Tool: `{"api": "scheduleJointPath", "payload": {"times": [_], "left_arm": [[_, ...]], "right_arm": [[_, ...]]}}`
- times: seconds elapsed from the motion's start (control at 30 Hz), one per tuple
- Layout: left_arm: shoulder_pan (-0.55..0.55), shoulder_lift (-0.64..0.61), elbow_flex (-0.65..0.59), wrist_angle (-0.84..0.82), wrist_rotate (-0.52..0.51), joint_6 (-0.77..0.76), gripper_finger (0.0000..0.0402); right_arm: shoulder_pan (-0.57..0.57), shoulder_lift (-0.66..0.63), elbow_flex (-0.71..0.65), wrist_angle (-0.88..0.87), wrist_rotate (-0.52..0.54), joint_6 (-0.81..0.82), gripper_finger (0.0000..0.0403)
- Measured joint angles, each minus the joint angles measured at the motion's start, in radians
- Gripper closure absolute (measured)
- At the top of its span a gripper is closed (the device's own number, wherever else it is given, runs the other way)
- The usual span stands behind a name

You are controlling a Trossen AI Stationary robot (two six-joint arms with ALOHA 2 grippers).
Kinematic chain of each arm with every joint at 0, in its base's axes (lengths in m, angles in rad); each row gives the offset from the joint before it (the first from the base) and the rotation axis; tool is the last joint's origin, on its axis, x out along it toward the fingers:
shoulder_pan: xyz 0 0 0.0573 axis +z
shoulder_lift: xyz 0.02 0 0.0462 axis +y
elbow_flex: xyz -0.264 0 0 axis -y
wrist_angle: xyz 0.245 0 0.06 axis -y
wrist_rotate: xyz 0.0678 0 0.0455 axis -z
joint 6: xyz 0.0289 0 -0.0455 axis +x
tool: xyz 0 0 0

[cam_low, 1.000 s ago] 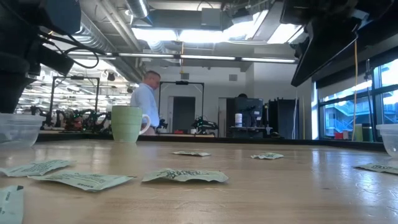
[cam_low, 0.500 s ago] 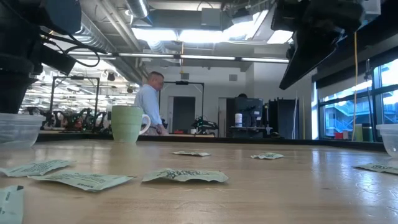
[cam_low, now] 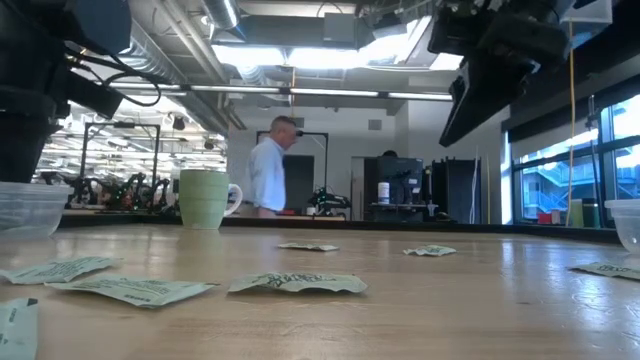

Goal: Pick and place items into bin
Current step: Put the white stevia packet into the right transparent bin

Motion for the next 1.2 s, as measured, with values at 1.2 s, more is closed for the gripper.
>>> {"api": "scheduleJointPath", "payload": {"times": [1.2], "left_arm": [[-0.190,0.006,-0.160,1.419,-0.254,0.636,0.0327]], "right_arm": [[0.434,0.320,0.054,-0.058,-0.112,0.629,0.0277]]}}
